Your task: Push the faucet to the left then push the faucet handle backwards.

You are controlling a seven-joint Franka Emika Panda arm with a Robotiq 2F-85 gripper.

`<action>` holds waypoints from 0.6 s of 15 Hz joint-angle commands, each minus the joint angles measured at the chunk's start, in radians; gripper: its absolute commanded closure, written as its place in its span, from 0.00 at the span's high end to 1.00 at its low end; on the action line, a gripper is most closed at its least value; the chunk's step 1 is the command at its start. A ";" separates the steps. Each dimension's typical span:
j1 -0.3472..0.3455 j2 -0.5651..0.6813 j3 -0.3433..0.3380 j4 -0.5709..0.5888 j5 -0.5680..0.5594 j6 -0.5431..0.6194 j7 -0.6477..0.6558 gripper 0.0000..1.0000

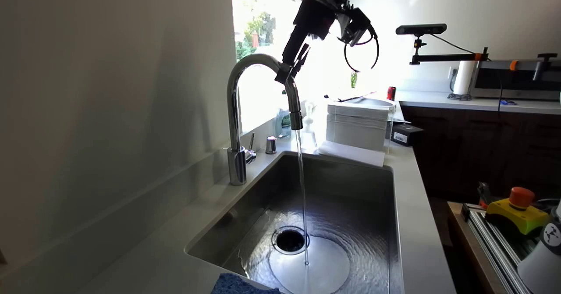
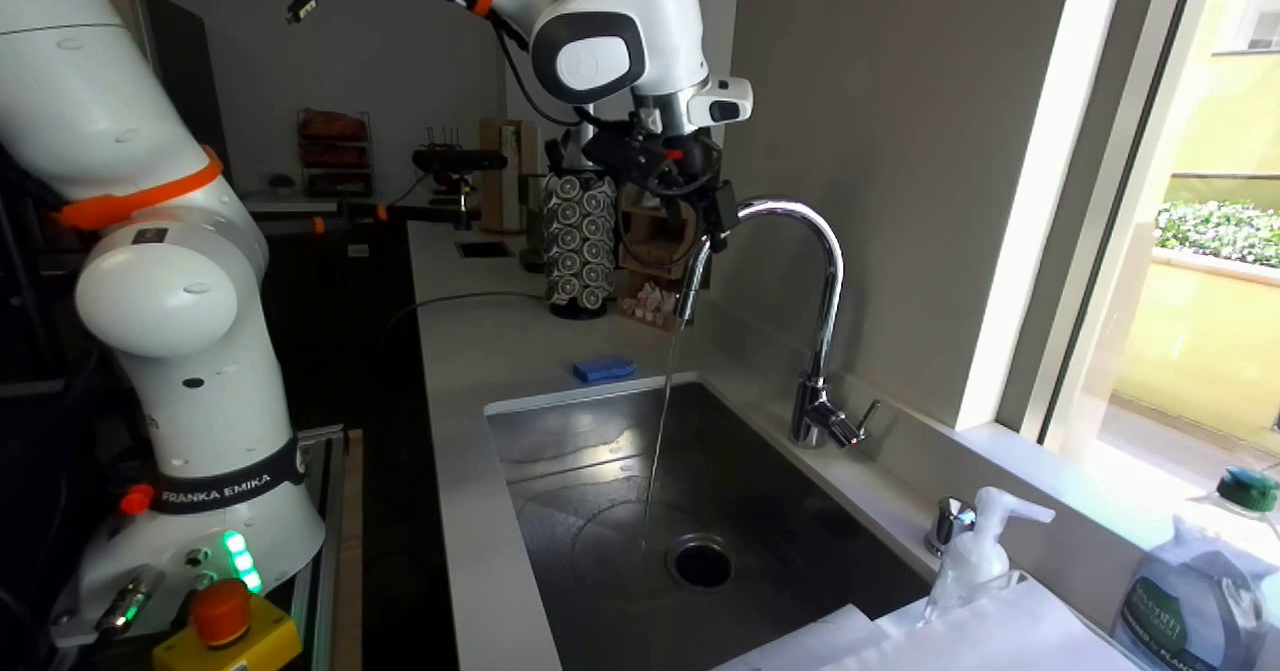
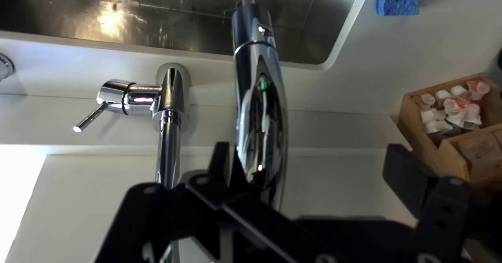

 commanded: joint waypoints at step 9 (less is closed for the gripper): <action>-0.008 0.043 0.083 0.010 -0.055 0.059 0.268 1.00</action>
